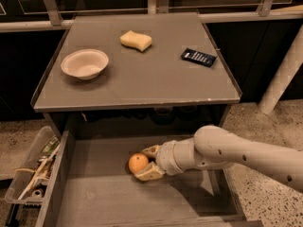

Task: Pick orange from top drawer and place on counter

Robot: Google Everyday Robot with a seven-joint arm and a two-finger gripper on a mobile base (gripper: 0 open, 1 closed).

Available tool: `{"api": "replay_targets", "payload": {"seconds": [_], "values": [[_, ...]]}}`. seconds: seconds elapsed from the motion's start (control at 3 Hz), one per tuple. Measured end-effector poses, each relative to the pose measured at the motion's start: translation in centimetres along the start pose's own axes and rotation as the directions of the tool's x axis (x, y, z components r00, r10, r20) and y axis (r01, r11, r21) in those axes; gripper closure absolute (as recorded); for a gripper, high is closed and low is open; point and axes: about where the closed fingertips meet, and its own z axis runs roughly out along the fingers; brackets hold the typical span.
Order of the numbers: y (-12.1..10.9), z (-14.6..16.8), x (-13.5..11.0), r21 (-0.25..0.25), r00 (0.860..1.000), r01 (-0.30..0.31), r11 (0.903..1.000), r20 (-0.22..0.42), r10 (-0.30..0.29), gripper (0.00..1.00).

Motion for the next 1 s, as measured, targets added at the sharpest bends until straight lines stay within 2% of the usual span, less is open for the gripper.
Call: {"api": "replay_targets", "payload": {"seconds": [0.33, 0.67, 1.0], "values": [[0.1, -0.8, -0.2, 0.0, 1.0, -0.002, 1.0, 0.008, 0.002, 1.0], [0.3, -3.2, -1.6, 0.004, 0.999, 0.022, 0.9998, 0.027, -0.022, 1.0], [0.5, -6.9, -3.9, 0.017, 0.997, 0.061, 0.998, 0.049, -0.062, 1.0]]}}
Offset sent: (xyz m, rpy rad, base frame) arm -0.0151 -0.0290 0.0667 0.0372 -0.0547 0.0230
